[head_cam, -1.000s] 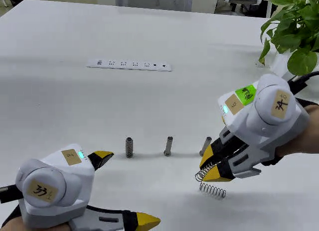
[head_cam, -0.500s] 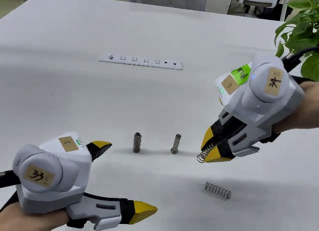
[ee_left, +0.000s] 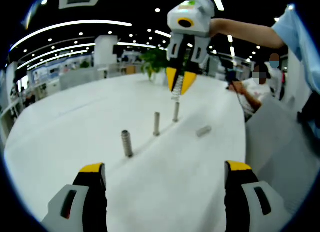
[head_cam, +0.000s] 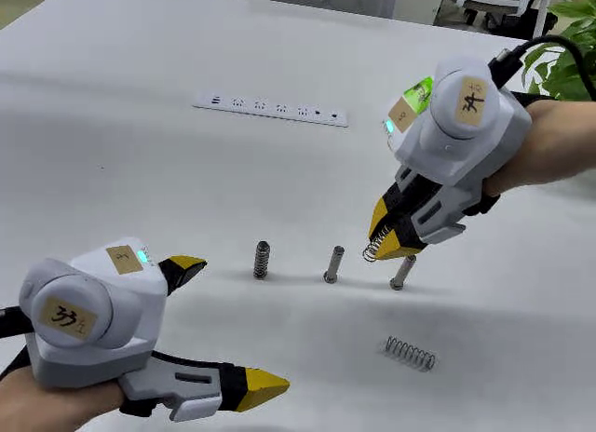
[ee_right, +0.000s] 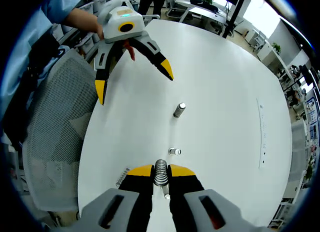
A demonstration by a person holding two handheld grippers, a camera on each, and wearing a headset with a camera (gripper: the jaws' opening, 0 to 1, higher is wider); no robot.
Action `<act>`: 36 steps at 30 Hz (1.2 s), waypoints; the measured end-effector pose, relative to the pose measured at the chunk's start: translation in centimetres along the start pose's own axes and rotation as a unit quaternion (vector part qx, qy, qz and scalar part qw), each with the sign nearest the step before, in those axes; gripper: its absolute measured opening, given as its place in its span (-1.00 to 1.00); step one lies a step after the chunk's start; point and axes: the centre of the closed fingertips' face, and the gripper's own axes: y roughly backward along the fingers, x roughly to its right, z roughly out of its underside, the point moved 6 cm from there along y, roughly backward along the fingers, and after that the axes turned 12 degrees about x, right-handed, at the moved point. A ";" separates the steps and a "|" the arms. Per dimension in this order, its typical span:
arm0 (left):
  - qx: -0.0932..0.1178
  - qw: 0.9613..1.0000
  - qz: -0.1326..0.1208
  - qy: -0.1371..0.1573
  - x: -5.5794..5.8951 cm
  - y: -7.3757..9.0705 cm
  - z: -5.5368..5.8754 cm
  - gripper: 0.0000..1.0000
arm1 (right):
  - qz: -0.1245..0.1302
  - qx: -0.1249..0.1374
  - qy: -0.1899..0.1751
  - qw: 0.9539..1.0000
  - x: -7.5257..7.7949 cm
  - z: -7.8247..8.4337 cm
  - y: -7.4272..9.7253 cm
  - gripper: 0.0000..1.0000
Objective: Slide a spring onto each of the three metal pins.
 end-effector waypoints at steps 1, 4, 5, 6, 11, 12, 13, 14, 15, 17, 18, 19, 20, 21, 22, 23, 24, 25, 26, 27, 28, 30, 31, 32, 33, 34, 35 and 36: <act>0.001 1.000 0.000 0.001 0.0 0.0 0.0 1.00 | 0.000 -0.001 0.001 1.000 0.1 -0.3 -0.1 -0.75; 0.002 1.000 0.000 0.003 0.0 0.0 0.0 1.00 | -0.005 -0.007 0.004 1.000 0.3 -0.7 -0.4 -0.75; 0.002 1.000 0.000 0.003 0.0 0.1 0.0 1.00 | -0.006 -0.011 0.008 1.000 0.3 -0.8 -0.5 -0.75; 0.002 1.000 0.000 0.003 0.0 0.0 0.0 1.00 | -0.005 -0.014 0.013 1.000 0.4 -1.0 -0.6 -0.75; 0.004 1.000 -0.001 0.007 0.0 0.0 0.0 1.00 | -0.009 -0.016 0.016 1.000 1.0 -1.2 -1.0 -0.75; 0.004 1.000 -0.001 0.007 0.0 0.0 0.0 1.00 | -0.010 -0.016 0.016 1.000 1.1 -1.3 -1.1 -0.75; 0.004 1.000 -0.002 0.008 -0.1 0.1 0.0 1.00 | -0.012 -0.017 0.017 1.000 1.4 -1.1 -1.2 -0.75; 0.004 1.000 -0.002 0.008 -0.1 0.1 0.0 1.00 | -0.014 -0.019 0.018 1.000 1.4 -1.1 -1.3 -0.75; 0.004 1.000 -0.002 0.008 -0.1 0.1 0.0 1.00 | -0.016 -0.021 0.019 0.999 1.5 -1.1 -1.4 -0.75; 0.005 1.000 -0.004 0.008 -0.2 0.1 0.0 1.00 | -0.020 -0.026 0.022 0.999 1.7 -1.0 -1.6 -0.75; 0.005 1.000 -0.005 0.009 -0.2 0.2 0.0 1.00 | -0.022 -0.028 0.023 0.999 1.9 -1.0 -1.8 -0.75; 0.005 1.000 -0.005 0.009 -0.2 0.2 0.0 1.00 | -0.023 -0.029 0.023 0.999 2.0 -1.0 -1.9 -0.75; 0.005 1.000 -0.005 0.009 -0.2 0.2 0.0 1.00 | -0.023 -0.030 0.023 0.999 2.1 -0.9 -2.1 -0.75; 0.005 1.000 -0.006 0.009 -0.2 0.2 0.0 1.00 | -0.027 -0.034 0.023 0.999 2.0 -1.0 -2.2 -0.75; 0.005 1.000 -0.006 0.009 -0.3 0.2 0.0 1.00 | -0.028 -0.035 0.024 0.999 2.0 -1.0 -2.3 -0.75; 0.004 1.000 -0.006 0.009 -0.3 0.2 0.0 1.00 | -0.029 -0.037 0.024 0.999 2.0 -1.1 -2.4 -0.75; 0.004 1.000 -0.006 0.009 -0.3 0.2 0.0 1.00 | -0.029 -0.036 0.025 0.999 2.0 -1.1 -2.4 -0.75; 0.005 1.000 -0.006 0.010 -0.4 0.2 0.0 1.00 | -0.030 -0.036 0.024 0.999 1.9 -1.2 -2.5 -0.75; 0.005 1.000 -0.006 0.010 -0.4 0.2 0.0 1.00 | -0.032 -0.039 0.024 0.998 1.9 -1.1 -2.6 -0.75; 0.005 1.000 -0.006 0.011 -0.4 0.2 0.0 1.00 | -0.033 -0.041 0.025 0.998 1.9 -1.1 -2.7 -0.75; 0.004 1.000 -0.006 0.010 -0.4 0.2 0.0 1.00 | -0.034 -0.045 0.028 0.998 1.9 -1.0 -2.8 -0.75; 0.003 1.000 -0.006 0.011 -0.4 0.2 0.1 1.00 | -0.035 -0.046 0.028 0.998 2.2 -0.8 -2.9 -0.75; 0.003 1.000 -0.005 0.011 -0.3 0.2 0.1 1.00 | -0.034 -0.045 0.028 0.998 2.3 -0.8 -3.0 -0.75; 0.003 1.000 -0.006 0.012 -0.3 0.2 0.1 1.00 | -0.034 -0.045 0.027 0.998 2.3 -0.8 -3.0 -0.75; 0.003 1.000 -0.006 0.012 -0.3 0.2 0.1 1.00 | -0.035 -0.045 0.025 0.998 2.4 -0.7 -3.1 -0.75; 0.003 1.000 -0.006 0.013 -0.3 0.2 0.2 1.00 | -0.036 -0.045 0.025 0.998 2.4 -0.7 -3.1 -0.75; 0.003 1.000 -0.006 0.013 -0.3 0.2 0.2 1.00 | -0.037 -0.046 0.026 0.998 2.4 -0.7 -3.2 -0.75; 0.002 1.000 -0.006 0.013 -0.3 0.2 0.3 1.00 | -0.038 -0.047 0.027 0.998 2.4 -0.7 -3.3 -0.75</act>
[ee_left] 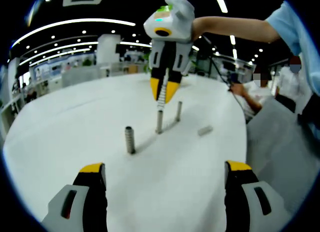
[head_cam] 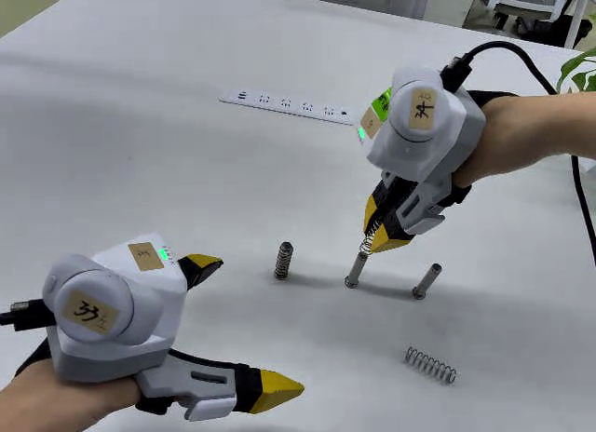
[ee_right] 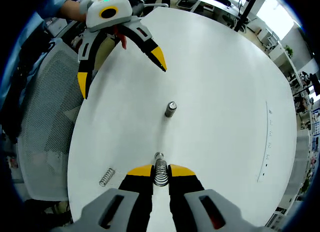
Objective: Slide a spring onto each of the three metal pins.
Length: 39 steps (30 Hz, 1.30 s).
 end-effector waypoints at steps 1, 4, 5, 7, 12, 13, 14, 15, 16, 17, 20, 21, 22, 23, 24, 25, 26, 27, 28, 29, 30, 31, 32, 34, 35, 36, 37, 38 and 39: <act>0.000 1.000 0.000 0.000 0.0 0.0 0.0 1.00 | -0.001 0.000 0.000 1.000 0.1 0.2 -0.2 -0.75; 0.000 1.000 0.000 0.001 0.0 0.0 0.0 1.00 | -0.003 -0.002 0.001 1.000 0.2 0.3 -0.4 -0.75; 0.000 1.000 0.000 0.001 0.0 0.0 0.0 1.00 | -0.003 -0.003 0.002 1.000 0.3 0.3 -0.5 -0.75; 0.000 1.000 0.000 0.002 0.0 0.0 0.1 1.00 | -0.004 -0.004 0.003 1.000 0.3 0.3 -0.5 -0.75; 0.000 1.000 0.000 0.003 0.0 0.0 0.1 1.00 | -0.007 -0.011 0.005 1.000 0.4 0.7 -0.6 -0.75; 0.000 1.000 0.000 0.003 0.0 0.0 0.1 1.00 | -0.007 -0.012 0.004 1.000 0.5 0.8 -0.7 -0.75; 0.000 1.000 0.000 0.004 0.0 0.0 0.1 1.00 | -0.006 -0.011 0.004 1.000 0.5 0.8 -0.7 -0.75; 0.000 1.000 0.000 0.004 0.1 0.0 0.1 1.00 | -0.004 -0.010 0.003 1.000 0.6 0.8 -0.7 -0.75; 0.000 1.000 -0.001 0.005 0.0 0.0 0.2 1.00 | -0.004 -0.009 0.003 1.000 0.6 0.8 -0.7 -0.75; -0.001 1.000 0.000 0.005 0.1 0.0 0.2 1.00 | -0.004 -0.010 0.003 1.000 0.6 0.8 -0.7 -0.75; -0.002 1.000 -0.001 0.005 0.1 0.0 0.3 1.00 | -0.006 -0.011 0.002 1.000 0.5 0.8 -0.7 -0.75; -0.002 1.000 -0.001 0.006 0.1 0.0 0.3 1.00 | -0.005 -0.011 0.003 1.000 0.5 0.8 -0.7 -0.75; -0.002 1.000 -0.001 0.006 0.1 0.0 0.4 1.00 | -0.005 -0.010 0.002 1.000 0.4 0.8 -0.6 -0.75; -0.002 1.000 -0.001 0.006 0.1 0.0 0.4 1.00 | -0.005 -0.010 0.002 1.000 0.3 0.7 -0.6 -0.75; -0.002 1.000 0.000 0.006 0.1 0.0 0.4 1.00 | -0.005 -0.010 0.002 1.000 0.3 0.7 -0.6 -0.75; -0.002 1.000 0.000 0.006 0.2 0.0 0.4 1.00 | -0.005 -0.009 0.004 1.000 0.2 0.6 -0.6 -0.75; -0.002 1.000 0.000 0.005 0.2 0.0 0.4 1.00 | -0.005 -0.007 0.003 1.000 0.2 0.5 -0.5 -0.75; -0.002 1.000 0.000 0.005 0.2 0.0 0.4 1.00 | -0.004 -0.006 0.001 1.000 0.1 0.4 -0.5 -0.75; -0.001 1.000 0.001 0.007 0.2 0.0 0.4 1.00 | -0.003 -0.006 0.003 1.000 0.1 0.4 -0.5 -0.75; -0.001 1.000 0.001 0.006 0.2 -0.1 0.4 1.00 | -0.004 -0.005 0.003 1.000 0.0 0.3 -0.5 -0.75; -0.002 1.000 0.001 0.005 0.2 -0.1 0.4 1.00 | -0.003 -0.005 0.003 1.000 0.0 0.3 -0.5 -0.75; -0.002 1.000 0.001 0.006 0.3 -0.1 0.4 1.00 | -0.003 -0.006 0.003 1.000 0.0 0.3 -0.5 -0.75; -0.001 1.000 0.001 0.006 0.3 -0.1 0.4 1.00 | -0.004 -0.007 0.002 1.000 0.0 0.3 -0.5 -0.75; -0.001 1.000 0.002 0.007 0.3 -0.1 0.4 1.00 | -0.005 -0.007 0.002 1.000 -0.1 0.3 -0.5 -0.75; -0.001 1.000 0.001 0.007 0.3 -0.1 0.4 1.00 | -0.005 -0.008 0.003 1.000 -0.2 0.2 -0.5 -0.75; -0.001 1.000 0.001 0.007 0.3 -0.1 0.4 1.00 | -0.005 -0.008 0.003 1.000 -0.3 0.2 -0.5 -0.75; -0.002 1.000 0.002 0.009 0.3 -0.1 0.4 1.00 | -0.005 -0.008 0.002 1.000 -0.1 0.3 -0.5 -0.75; -0.002 1.000 0.002 0.009 0.3 -0.1 0.5 0.99 | -0.005 -0.008 0.002 1.000 -0.1 0.4 -0.5 -0.75; -0.003 1.000 0.001 0.008 0.3 -0.1 0.5 1.00 | -0.005 -0.009 0.003 1.000 -0.2 0.3 -0.5 -0.75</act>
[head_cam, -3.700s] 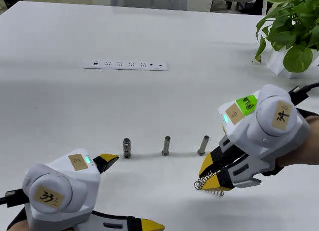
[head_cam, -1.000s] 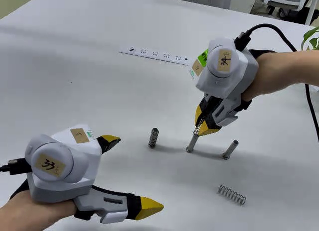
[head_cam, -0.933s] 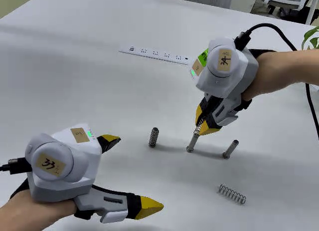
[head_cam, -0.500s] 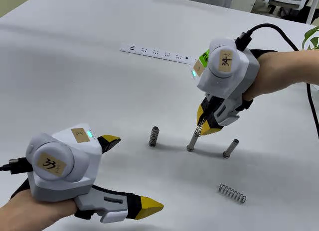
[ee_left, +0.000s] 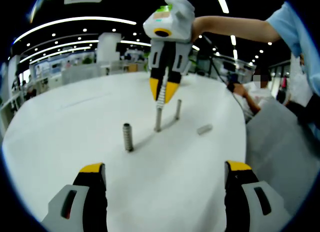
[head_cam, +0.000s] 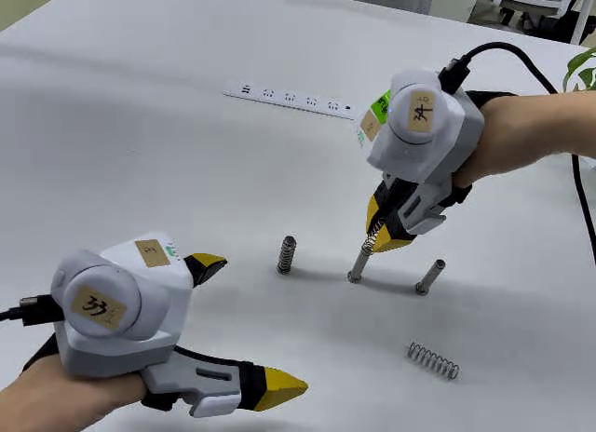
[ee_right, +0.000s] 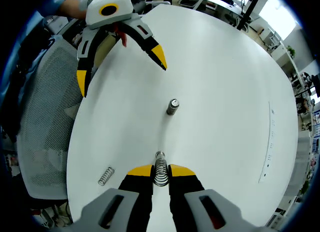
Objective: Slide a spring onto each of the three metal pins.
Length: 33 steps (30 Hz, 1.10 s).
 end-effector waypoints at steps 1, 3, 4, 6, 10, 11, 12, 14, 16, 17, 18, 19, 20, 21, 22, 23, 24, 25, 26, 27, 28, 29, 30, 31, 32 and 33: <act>0.000 1.000 0.000 0.001 0.0 0.0 0.0 0.99 | 0.000 0.001 -0.002 1.000 -0.1 0.0 0.0 -0.75; 0.000 1.000 0.000 0.001 0.0 0.0 0.0 0.99 | -0.001 0.001 -0.003 1.000 -0.2 -0.1 0.0 -0.75; -0.001 1.000 0.000 0.001 0.0 0.0 0.0 0.99 | -0.002 0.002 -0.003 1.000 -0.1 -0.1 -0.1 -0.75; -0.001 1.000 0.001 0.002 0.0 0.0 0.0 0.99 | -0.002 0.002 -0.002 1.000 -0.2 -0.2 -0.1 -0.75; 0.000 1.000 0.001 0.002 0.0 -0.1 0.0 0.99 | -0.003 0.001 -0.002 1.000 0.0 0.0 -0.4 -0.75; -0.001 1.000 0.001 0.003 0.0 -0.1 0.1 0.99 | -0.004 -0.001 0.001 1.000 0.0 0.1 -0.6 -0.75; 0.000 1.000 0.001 0.003 0.0 -0.1 0.1 0.99 | -0.004 -0.002 0.001 1.000 0.1 0.2 -0.7 -0.75; -0.001 1.000 0.001 0.003 0.0 -0.1 0.1 0.99 | -0.005 -0.004 0.000 1.000 0.2 0.3 -1.0 -0.75; -0.001 1.000 0.001 0.004 0.0 0.0 0.2 0.98 | -0.005 -0.007 0.001 1.000 0.2 0.4 -1.3 -0.75; -0.002 1.000 0.001 0.005 -0.1 0.0 0.2 0.97 | -0.007 -0.009 0.003 1.000 0.2 0.5 -1.4 -0.75; -0.001 1.000 0.000 0.006 -0.1 0.0 0.2 0.97 | -0.008 -0.010 0.004 1.000 0.3 0.7 -1.7 -0.75; -0.001 1.000 0.000 0.006 -0.1 0.0 0.2 0.97 | -0.009 -0.011 0.004 1.000 0.3 0.7 -1.8 -0.75; -0.001 1.000 -0.001 0.006 -0.2 0.0 0.2 0.97 | -0.010 -0.012 0.005 1.000 0.3 0.6 -1.8 -0.75; -0.001 1.000 -0.001 0.007 -0.2 0.0 0.3 0.98 | -0.010 -0.013 0.005 1.000 0.2 0.5 -2.0 -0.75; -0.001 1.000 -0.001 0.008 -0.2 0.0 0.3 0.97 | -0.011 -0.013 0.006 1.000 0.3 0.6 -2.2 -0.75; -0.001 1.000 -0.001 0.007 -0.2 0.0 0.3 0.97 | -0.012 -0.015 0.006 1.000 0.3 0.7 -2.4 -0.74; -0.002 1.000 -0.001 0.007 -0.2 0.0 0.3 0.97 | -0.012 -0.016 0.007 1.000 0.3 0.8 -2.5 -0.74; -0.002 1.000 0.000 0.008 -0.1 0.0 0.4 0.97 | -0.012 -0.017 0.011 1.000 0.3 0.9 -2.6 -0.74; -0.001 1.000 -0.001 0.008 -0.2 0.0 0.4 0.97 | -0.011 -0.018 0.011 1.000 0.3 0.9 -2.8 -0.74; -0.001 1.000 -0.001 0.008 -0.2 0.0 0.4 0.97 | -0.012 -0.019 0.012 1.000 0.2 0.9 -2.9 -0.74; -0.001 1.000 -0.001 0.009 -0.2 0.1 0.4 0.97 | -0.012 -0.018 0.013 1.000 0.2 0.8 -3.0 -0.74; -0.001 1.000 -0.001 0.009 -0.2 0.1 0.4 0.97 | -0.012 -0.018 0.013 1.000 0.2 0.8 -3.1 -0.74; -0.002 1.000 -0.001 0.009 -0.2 0.1 0.4 0.97 | -0.012 -0.019 0.013 1.000 0.1 0.8 -3.2 -0.74; -0.002 1.000 -0.001 0.009 -0.2 0.1 0.5 0.97 | -0.012 -0.021 0.015 1.000 0.1 0.9 -3.3 -0.74; -0.002 1.000 0.000 0.010 -0.2 0.1 0.5 0.97 | -0.011 -0.021 0.016 1.000 0.1 0.9 -3.4 -0.74; -0.003 1.000 0.000 0.010 -0.1 0.1 0.5 0.97 | -0.011 -0.021 0.015 1.000 0.2 0.9 -3.5 -0.74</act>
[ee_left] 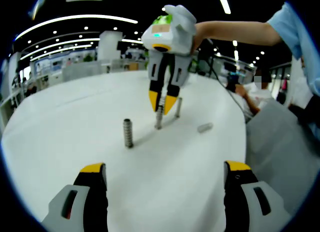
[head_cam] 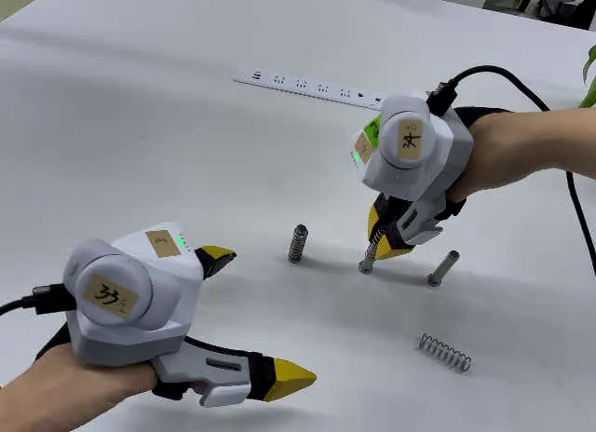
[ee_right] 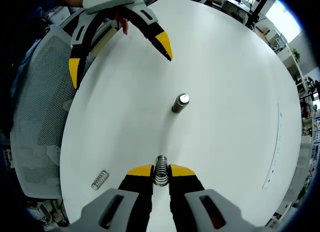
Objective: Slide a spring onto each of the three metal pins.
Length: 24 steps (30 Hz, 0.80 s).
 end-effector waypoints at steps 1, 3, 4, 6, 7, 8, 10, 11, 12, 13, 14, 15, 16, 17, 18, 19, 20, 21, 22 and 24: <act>0.000 1.000 0.000 0.000 0.0 0.0 0.0 0.97 | 0.000 0.000 -0.001 1.000 0.0 0.0 -0.1 -0.74; 0.000 1.000 0.000 0.001 0.0 0.0 0.1 0.97 | 0.000 0.000 -0.001 1.000 0.0 0.1 -0.4 -0.74; -0.001 1.000 0.000 0.001 0.0 0.0 0.2 0.97 | 0.000 -0.002 -0.001 1.000 0.0 0.2 -0.5 -0.74; -0.002 1.000 0.000 0.002 0.1 0.0 0.2 0.97 | 0.000 -0.006 0.002 1.000 0.0 0.3 -0.8 -0.74; -0.001 1.000 0.000 0.003 0.1 0.0 0.3 0.97 | -0.001 -0.007 0.001 1.000 -0.1 0.4 -0.9 -0.74; -0.002 1.000 0.000 0.003 0.1 0.1 0.3 0.97 | -0.001 -0.008 0.001 1.000 -0.1 0.4 -1.0 -0.74; -0.002 1.000 0.001 0.004 0.1 0.1 0.4 0.96 | -0.001 -0.009 0.000 1.000 -0.2 0.4 -1.1 -0.74; -0.002 1.000 0.000 0.004 0.1 0.1 0.4 0.96 | -0.001 -0.010 0.000 1.000 -0.2 0.4 -1.2 -0.74; -0.003 1.000 0.000 0.005 0.0 0.1 0.5 0.96 | -0.001 -0.010 0.001 1.000 -0.2 0.4 -1.2 -0.74; -0.005 1.000 0.000 0.006 0.0 0.1 0.6 0.96 | -0.001 -0.011 0.001 1.000 -0.2 0.4 -1.3 -0.74; -0.005 1.000 -0.001 0.006 0.0 0.1 0.6 0.96 | -0.001 -0.012 0.001 1.000 -0.3 0.5 -1.4 -0.74; -0.005 1.000 0.000 0.007 0.0 0.2 0.7 0.96 | -0.001 -0.012 0.002 1.000 -0.3 0.4 -1.4 -0.74; -0.004 1.000 0.000 0.007 0.0 0.2 0.7 0.96 | 0.000 -0.012 0.002 1.000 -0.3 0.4 -1.4 -0.74; -0.004 1.000 0.000 0.007 0.0 0.2 0.7 0.96 | 0.000 -0.012 0.001 1.000 -0.3 0.4 -1.5 -0.74; -0.005 1.000 -0.001 0.008 0.0 0.2 0.7 0.96 | 0.000 -0.012 0.002 1.000 -0.3 0.4 -1.5 -0.74; -0.005 1.000 -0.001 0.009 0.0 0.2 0.7 0.96 | 0.000 -0.013 0.002 1.000 -0.3 0.4 -1.6 -0.74; -0.004 1.000 -0.001 0.009 0.0 0.2 0.8 0.95 | -0.001 -0.014 0.003 1.000 -0.3 0.4 -1.6 -0.74; -0.005 1.000 -0.001 0.009 0.0 0.2 0.8 0.95 | -0.001 -0.014 0.004 1.000 -0.4 0.5 -1.7 -0.74; -0.005 1.000 -0.001 0.009 0.0 0.2 0.8 0.95 | -0.002 -0.015 0.003 1.000 -0.4 0.5 -1.8 -0.74; -0.005 1.000 -0.001 0.010 0.0 0.2 0.8 0.95 | -0.001 -0.016 0.005 1.000 -0.5 0.5 -1.9 -0.74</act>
